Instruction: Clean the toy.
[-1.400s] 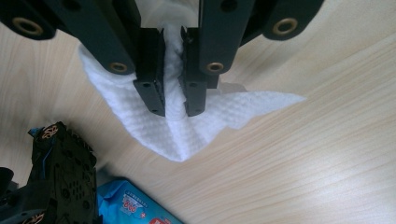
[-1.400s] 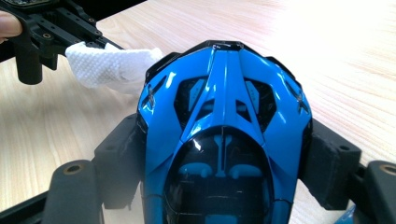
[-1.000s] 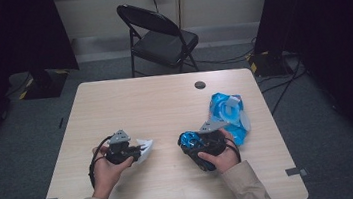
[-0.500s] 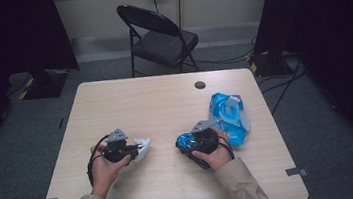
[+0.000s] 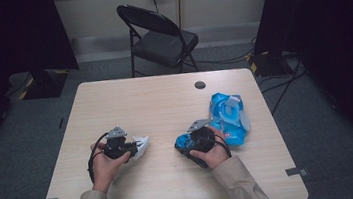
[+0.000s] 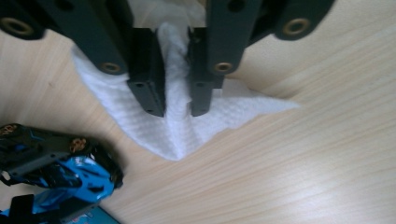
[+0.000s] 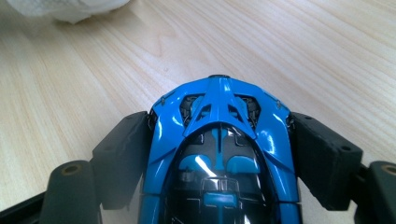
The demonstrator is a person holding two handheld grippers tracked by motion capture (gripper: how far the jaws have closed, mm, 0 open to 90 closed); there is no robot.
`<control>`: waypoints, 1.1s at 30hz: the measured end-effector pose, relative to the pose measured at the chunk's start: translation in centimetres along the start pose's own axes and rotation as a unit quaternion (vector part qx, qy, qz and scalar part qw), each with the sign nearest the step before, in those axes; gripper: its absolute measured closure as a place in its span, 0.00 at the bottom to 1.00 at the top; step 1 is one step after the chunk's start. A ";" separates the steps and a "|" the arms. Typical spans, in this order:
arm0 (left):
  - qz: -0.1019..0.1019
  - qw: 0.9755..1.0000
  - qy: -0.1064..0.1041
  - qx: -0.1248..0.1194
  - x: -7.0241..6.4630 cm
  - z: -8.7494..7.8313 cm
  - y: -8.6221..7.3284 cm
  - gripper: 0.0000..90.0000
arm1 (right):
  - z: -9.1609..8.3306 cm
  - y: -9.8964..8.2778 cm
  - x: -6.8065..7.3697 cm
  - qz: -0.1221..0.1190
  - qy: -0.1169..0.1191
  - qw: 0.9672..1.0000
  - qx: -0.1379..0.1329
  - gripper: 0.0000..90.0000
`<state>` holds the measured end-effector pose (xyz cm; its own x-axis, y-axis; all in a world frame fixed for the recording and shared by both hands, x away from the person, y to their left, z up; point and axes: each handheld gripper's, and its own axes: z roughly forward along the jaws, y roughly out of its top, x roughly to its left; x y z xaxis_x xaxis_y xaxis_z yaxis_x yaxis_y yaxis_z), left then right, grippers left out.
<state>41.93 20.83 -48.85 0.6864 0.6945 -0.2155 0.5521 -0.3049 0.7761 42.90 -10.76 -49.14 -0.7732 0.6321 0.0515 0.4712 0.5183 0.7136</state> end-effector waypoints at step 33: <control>0.010 1.000 -0.003 -0.005 -2.2 -2.6 0.6 0.19 | -5.2 -1.2 0.3 0.011 0.029 0.998 -0.059 0.18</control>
<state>39.53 20.85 -46.43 0.7002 0.6846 -0.2025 0.5326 -0.3120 0.7868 39.85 -14.21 -46.34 -0.7884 0.6060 0.1058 0.4375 0.4316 0.7889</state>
